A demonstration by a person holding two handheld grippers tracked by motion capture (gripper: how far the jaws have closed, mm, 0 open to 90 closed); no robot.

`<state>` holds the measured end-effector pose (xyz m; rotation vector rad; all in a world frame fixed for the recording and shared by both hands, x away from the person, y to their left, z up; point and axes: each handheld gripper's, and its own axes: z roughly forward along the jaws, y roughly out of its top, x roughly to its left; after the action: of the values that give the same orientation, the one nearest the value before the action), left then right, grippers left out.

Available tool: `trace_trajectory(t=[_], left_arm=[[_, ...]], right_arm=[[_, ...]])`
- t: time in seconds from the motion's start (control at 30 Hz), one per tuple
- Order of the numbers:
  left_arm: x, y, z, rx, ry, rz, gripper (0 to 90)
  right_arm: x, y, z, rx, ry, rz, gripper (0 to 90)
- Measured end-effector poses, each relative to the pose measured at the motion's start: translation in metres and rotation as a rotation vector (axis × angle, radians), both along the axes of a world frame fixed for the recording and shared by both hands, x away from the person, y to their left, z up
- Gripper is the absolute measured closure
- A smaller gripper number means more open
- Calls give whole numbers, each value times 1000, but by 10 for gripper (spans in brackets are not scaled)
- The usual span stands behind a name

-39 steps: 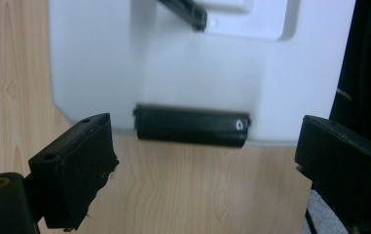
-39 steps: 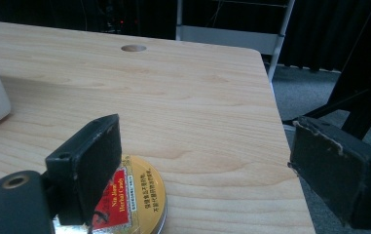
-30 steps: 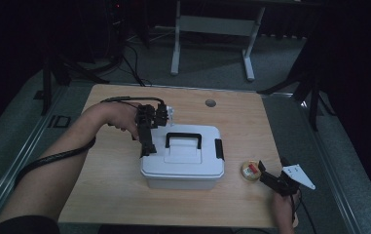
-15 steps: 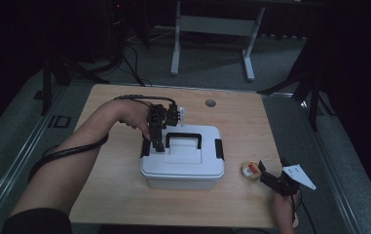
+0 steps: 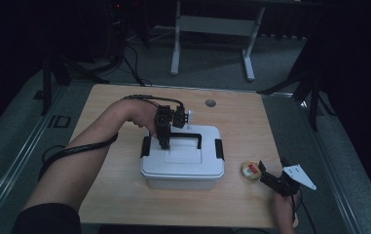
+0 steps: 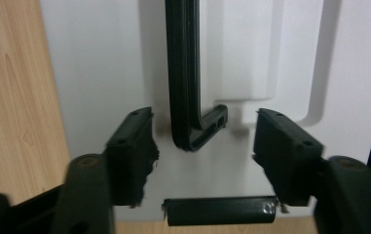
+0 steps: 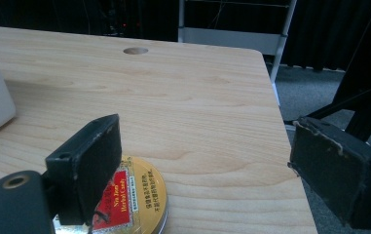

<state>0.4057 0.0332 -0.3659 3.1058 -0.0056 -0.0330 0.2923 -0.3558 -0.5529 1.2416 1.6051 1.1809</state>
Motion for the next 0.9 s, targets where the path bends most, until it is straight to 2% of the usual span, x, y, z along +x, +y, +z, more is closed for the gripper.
trace_trajectory(t=[0.03,0.07,0.1,0.17,0.27,0.3,0.33,0.47,0.9], left_arm=[[0,0,0,0,0,0,484],[0,-2,-1,1,8,-5,484],[-1,-3,-2,4,8,-11,568],[-2,-5,-3,9,20,-13,628],[-2,-6,-4,20,24,-4,665],[-2,-6,-4,18,20,-1,724],[-2,-6,-4,18,24,4,724],[-2,-7,-5,30,45,6,816],[-2,-4,-3,10,43,24,833]], right_arm=[[0,0,0,0,0,0,112],[0,0,0,-1,-1,0,113],[0,0,0,-2,0,1,113],[0,0,0,-2,0,1,113],[0,0,0,-3,-1,2,113],[0,0,0,-5,-2,1,131],[0,0,0,-5,-2,1,131],[0,0,0,-6,-2,-1,135],[0,1,0,-5,-1,-2,135]])
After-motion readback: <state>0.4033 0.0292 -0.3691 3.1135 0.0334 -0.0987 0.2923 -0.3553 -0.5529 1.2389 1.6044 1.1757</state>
